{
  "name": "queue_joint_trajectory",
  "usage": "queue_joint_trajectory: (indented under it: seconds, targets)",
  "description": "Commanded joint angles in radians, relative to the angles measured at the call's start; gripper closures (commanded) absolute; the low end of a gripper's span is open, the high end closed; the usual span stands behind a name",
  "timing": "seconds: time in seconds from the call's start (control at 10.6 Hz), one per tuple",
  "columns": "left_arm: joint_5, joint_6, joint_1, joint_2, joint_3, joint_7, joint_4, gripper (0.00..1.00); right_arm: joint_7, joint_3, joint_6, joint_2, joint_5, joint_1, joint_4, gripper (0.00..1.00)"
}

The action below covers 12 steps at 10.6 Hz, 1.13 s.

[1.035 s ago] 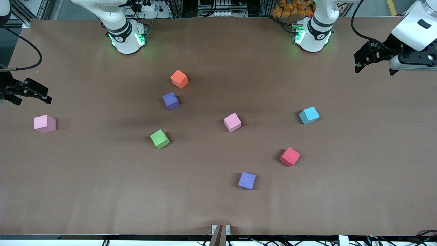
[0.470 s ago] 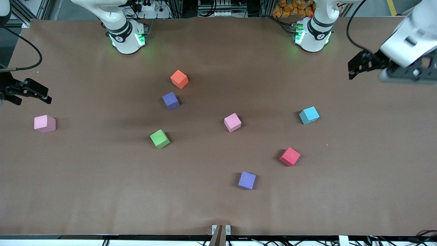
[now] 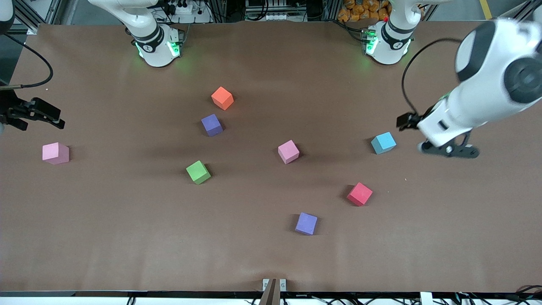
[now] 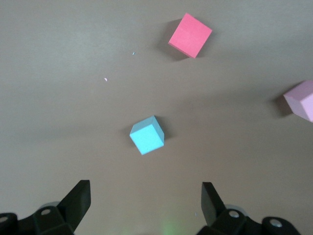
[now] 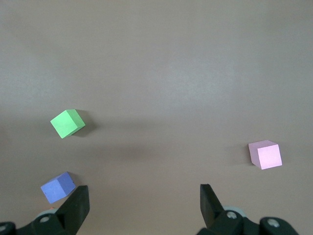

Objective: Arrange blocks into number 1
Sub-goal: 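Reach the left gripper down over the cyan cube, then grasp the cyan cube with the left gripper while the right gripper reaches the green cube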

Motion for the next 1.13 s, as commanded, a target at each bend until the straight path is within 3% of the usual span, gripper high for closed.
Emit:
queue_joint_trajectory:
  seconds: [0.0, 0.56, 1.03]
  targets:
    - [0.000, 0.188, 0.004, -0.016, -0.004, -0.056, -0.199, 0.00, -0.002, -0.006, -0.035, 0.003, -0.013, 0.008, -0.006, 0.00]
    - [0.065, 0.351, 0.002, 0.109, -0.005, -0.218, -0.330, 0.00, 0.005, -0.004, -0.092, 0.072, 0.000, 0.017, -0.004, 0.00]
    - [0.080, 0.477, 0.004, 0.143, -0.004, -0.306, -0.451, 0.00, 0.042, 0.000, -0.106, 0.060, 0.049, 0.126, -0.038, 0.00]
